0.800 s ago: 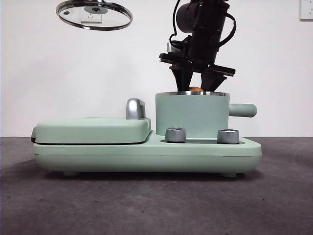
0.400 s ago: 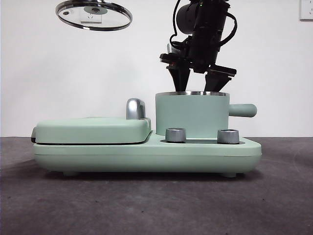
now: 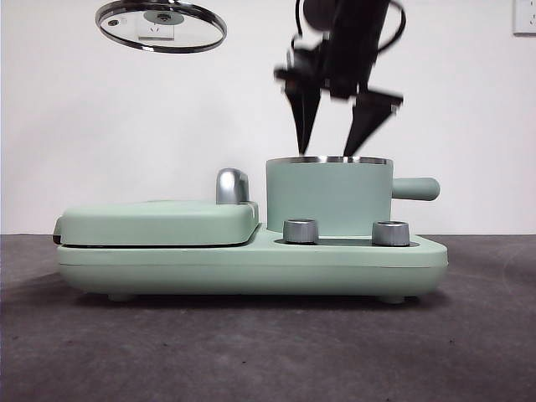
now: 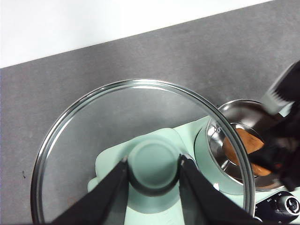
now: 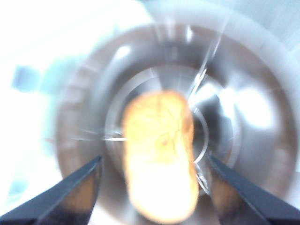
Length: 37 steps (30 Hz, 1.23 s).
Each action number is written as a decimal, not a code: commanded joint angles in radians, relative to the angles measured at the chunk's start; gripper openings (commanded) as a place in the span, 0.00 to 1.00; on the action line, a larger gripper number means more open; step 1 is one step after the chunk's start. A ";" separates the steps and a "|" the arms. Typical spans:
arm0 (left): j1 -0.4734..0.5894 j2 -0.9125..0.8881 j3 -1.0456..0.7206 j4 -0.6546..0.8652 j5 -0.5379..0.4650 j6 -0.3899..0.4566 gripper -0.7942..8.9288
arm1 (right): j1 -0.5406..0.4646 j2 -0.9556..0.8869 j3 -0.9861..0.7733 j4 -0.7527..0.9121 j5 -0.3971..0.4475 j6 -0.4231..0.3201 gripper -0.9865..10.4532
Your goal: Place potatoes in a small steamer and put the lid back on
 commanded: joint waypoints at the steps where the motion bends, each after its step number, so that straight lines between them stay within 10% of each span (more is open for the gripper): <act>1: -0.010 0.001 0.039 0.024 0.000 -0.011 0.11 | 0.005 -0.016 0.130 -0.062 0.008 -0.022 0.39; 15: -0.018 0.001 0.039 0.021 0.000 -0.012 0.11 | 0.020 -0.327 0.102 -0.118 0.030 -0.061 0.39; 37: -0.160 0.010 0.039 0.020 -0.001 -0.014 0.11 | 0.020 -1.331 -1.035 0.183 0.130 0.060 0.39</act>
